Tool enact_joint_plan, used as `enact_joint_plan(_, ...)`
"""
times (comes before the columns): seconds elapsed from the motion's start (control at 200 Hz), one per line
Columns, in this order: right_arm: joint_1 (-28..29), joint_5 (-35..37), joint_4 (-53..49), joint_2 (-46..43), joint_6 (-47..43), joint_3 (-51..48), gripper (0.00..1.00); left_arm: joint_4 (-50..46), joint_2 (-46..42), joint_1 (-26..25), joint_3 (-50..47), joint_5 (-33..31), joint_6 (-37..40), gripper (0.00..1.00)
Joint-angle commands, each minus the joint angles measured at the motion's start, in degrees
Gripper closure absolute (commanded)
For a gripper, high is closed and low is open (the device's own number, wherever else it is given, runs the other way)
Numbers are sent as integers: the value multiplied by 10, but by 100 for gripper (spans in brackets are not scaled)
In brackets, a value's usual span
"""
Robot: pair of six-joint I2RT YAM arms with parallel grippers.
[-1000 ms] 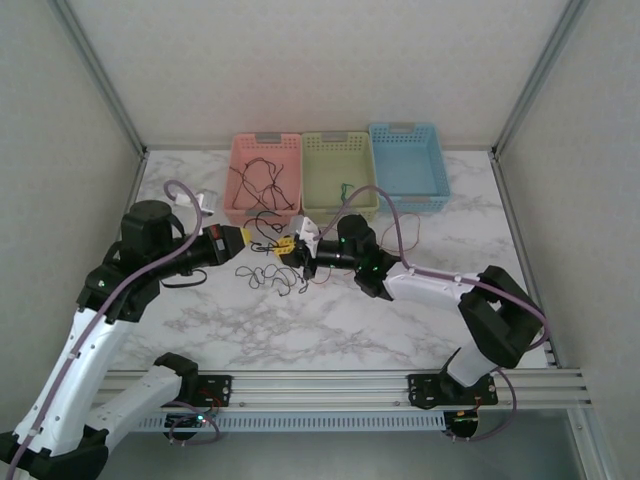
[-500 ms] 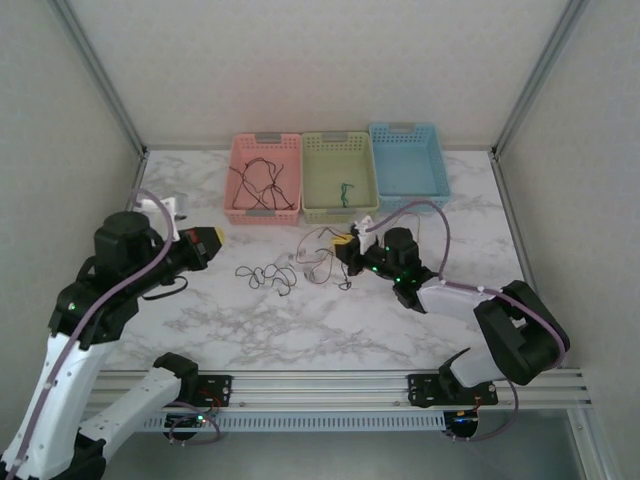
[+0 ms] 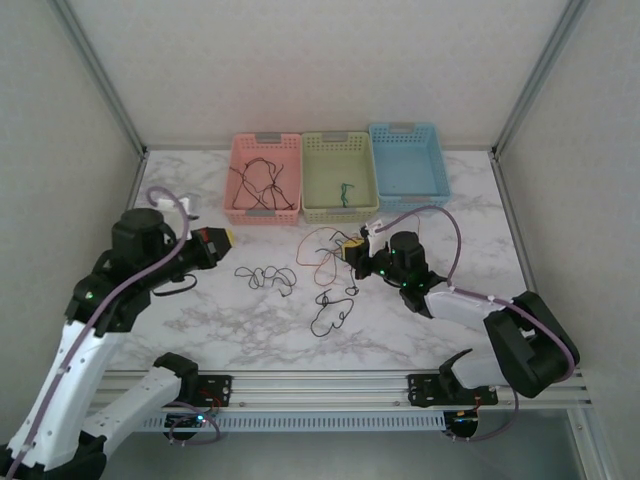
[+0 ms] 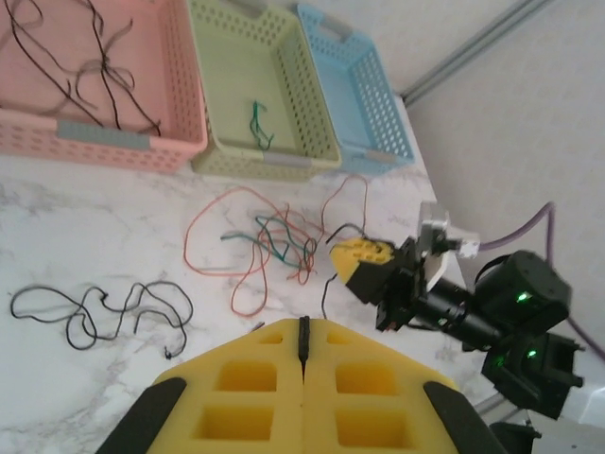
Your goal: Untangle the cables
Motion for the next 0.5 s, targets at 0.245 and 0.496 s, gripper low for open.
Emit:
enact_joint_plan(0.245, -2, 9, -47, -47, 100, 45, 100, 147, 50, -94, -118, 33, -43, 57)
enact_joint_plan(0.496, 28, 18, -147, -18, 184, 142, 100, 221, 142, -221, -86, -4, -32, 32)
